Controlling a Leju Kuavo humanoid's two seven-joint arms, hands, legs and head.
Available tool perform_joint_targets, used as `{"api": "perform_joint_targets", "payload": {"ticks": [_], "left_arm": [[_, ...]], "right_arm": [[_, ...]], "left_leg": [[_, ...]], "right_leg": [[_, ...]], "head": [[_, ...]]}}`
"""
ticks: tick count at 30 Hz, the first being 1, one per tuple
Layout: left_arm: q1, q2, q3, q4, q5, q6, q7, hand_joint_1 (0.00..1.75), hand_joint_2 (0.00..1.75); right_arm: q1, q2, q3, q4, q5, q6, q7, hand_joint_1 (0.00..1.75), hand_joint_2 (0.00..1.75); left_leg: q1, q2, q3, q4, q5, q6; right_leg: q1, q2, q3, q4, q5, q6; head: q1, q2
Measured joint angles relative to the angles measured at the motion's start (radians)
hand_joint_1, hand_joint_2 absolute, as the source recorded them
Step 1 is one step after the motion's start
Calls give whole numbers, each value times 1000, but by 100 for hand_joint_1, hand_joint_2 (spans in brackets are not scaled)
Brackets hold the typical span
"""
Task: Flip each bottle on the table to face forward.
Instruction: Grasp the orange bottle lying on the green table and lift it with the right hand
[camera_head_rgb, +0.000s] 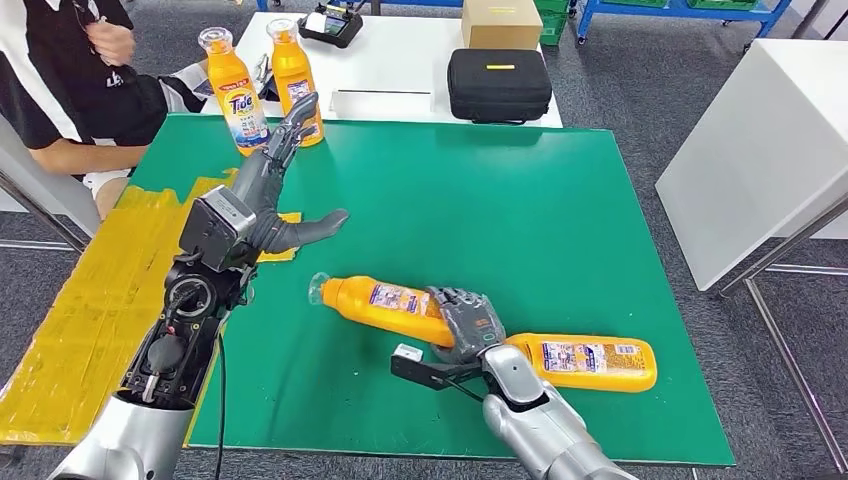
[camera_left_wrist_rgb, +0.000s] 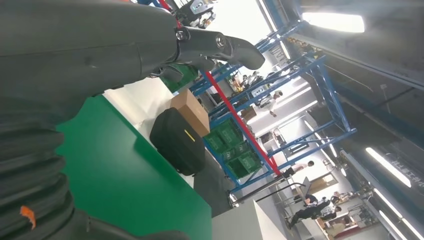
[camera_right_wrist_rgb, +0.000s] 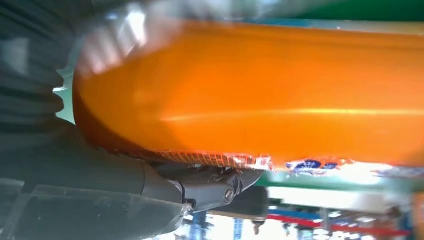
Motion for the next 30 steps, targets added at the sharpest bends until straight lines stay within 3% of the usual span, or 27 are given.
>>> {"api": "perform_joint_targets", "payload": {"ticks": [4,7,11,16,20,26,30], "left_arm": [[23,2,0,-12,-1,9,-2,0,175],[39,3,0,-11,-1,23,-11,0,175],[49,3,0,-11,2,31,-20,0,175],[52,3,-9,-11,6,31,-16,0,175],[54,2,-17,-11,8,30,-3,0,175],[55,2,-32,-9,10,25,3,0,175],[54,1,-45,2,47,-39,36,0,175]], "right_arm": [[36,16,-113,-116,-204,-112,-129,175,175],[77,34,-214,-262,-434,-171,-262,175,175],[112,56,-337,-401,-751,-219,-417,175,175],[140,85,-446,-500,-1002,-232,-538,175,175],[159,102,-501,-563,-1165,-204,-570,175,175],[172,112,-528,-600,-1232,-144,-573,175,175],[171,110,-521,-587,-1281,32,-564,175,175]], "left_leg": [[0,0,-7,0,1,0],[0,-1,-9,1,1,0],[0,-2,-12,1,1,0],[0,-3,-13,1,0,-1],[0,-2,-13,0,0,-1],[0,0,-13,0,0,-1],[0,0,-14,0,0,-1]], "right_leg": [[0,0,-7,0,2,2],[0,-1,-8,0,1,2],[0,-1,-11,0,0,2],[0,-1,-13,0,0,2],[0,0,-13,0,1,2],[0,0,-14,0,1,2],[0,0,-14,0,1,2]], "head": [[0,0],[0,0],[0,0],[0,0],[0,0],[0,0],[0,0]]}}
